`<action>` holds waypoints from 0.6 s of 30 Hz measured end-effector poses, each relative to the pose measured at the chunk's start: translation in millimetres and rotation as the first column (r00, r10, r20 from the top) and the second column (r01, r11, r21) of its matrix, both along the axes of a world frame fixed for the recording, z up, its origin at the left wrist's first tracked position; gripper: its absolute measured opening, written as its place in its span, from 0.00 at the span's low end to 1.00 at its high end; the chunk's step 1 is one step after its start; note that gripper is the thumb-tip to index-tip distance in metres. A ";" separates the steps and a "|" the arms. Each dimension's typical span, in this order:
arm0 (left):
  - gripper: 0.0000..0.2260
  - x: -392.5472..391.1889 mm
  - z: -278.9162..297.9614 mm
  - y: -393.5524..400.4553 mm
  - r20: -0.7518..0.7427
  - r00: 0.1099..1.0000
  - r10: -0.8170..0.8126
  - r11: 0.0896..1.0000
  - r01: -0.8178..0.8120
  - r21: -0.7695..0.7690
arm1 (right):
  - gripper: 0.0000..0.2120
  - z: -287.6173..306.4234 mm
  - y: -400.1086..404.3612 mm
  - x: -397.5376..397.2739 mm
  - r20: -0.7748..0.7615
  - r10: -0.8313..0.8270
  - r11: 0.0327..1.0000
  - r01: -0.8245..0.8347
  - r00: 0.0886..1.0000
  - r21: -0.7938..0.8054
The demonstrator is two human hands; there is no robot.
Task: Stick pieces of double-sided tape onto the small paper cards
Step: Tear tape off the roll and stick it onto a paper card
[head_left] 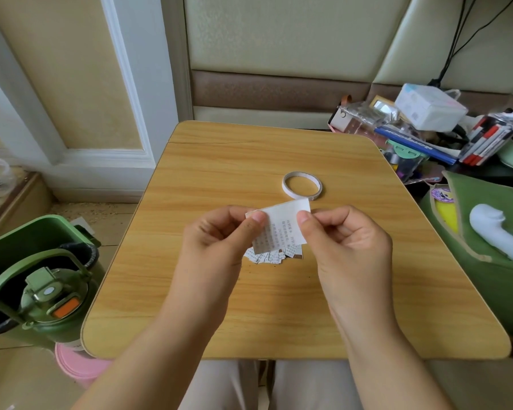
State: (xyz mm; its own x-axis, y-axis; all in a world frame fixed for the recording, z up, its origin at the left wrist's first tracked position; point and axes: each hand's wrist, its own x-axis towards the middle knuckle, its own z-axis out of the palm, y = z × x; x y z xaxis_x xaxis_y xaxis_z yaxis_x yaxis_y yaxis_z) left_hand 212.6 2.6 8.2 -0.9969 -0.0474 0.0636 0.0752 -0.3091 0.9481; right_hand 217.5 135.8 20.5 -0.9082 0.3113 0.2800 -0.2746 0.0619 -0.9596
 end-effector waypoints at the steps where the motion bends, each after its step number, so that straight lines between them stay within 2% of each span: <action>1: 0.05 -1.3 -0.2 -3.3 0.009 1.000 -0.011 1.000 0.012 -0.028 | 0.10 1.1 2.3 -0.5 0.001 0.025 0.999 -0.025 1.000 0.043; 3: 0.07 -5.6 1.6 -10.8 0.016 0.997 -0.076 0.986 0.078 -0.146 | 0.09 5.3 8.8 -2.5 0.033 0.110 0.981 -0.114 0.993 0.159; 6: 0.06 -12.9 8.6 -16.9 0.021 0.972 -0.233 0.917 0.227 -0.327 | 0.09 15.1 18.1 -5.7 0.105 0.228 0.914 -0.250 0.968 0.321; 9: 0.06 -15.8 13.3 -13.1 0.000 0.972 -0.236 0.893 0.216 -0.393 | 0.08 22.6 21.9 -8.1 0.115 0.229 0.889 -0.256 0.967 0.379; 14: 0.07 -9.1 12.8 -1.8 -0.051 0.988 -0.146 0.971 0.133 -0.200 | 0.08 18.8 22.3 -9.0 0.135 0.194 0.963 -0.215 0.972 0.162; 18: 0.06 -0.4 9.4 5.8 -0.040 0.991 -0.124 0.988 0.119 -0.103 | 0.10 11.9 15.1 -3.9 0.124 0.163 0.987 -0.162 0.979 -0.017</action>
State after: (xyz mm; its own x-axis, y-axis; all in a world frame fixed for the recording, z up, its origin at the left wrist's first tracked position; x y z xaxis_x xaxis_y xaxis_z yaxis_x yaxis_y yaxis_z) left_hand 212.2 8.4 17.6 -0.9907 0.0828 0.1079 0.0871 -0.2224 0.9711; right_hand 213.6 150.9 32.4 -0.9743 0.1585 0.1600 -0.1589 0.0195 -0.9871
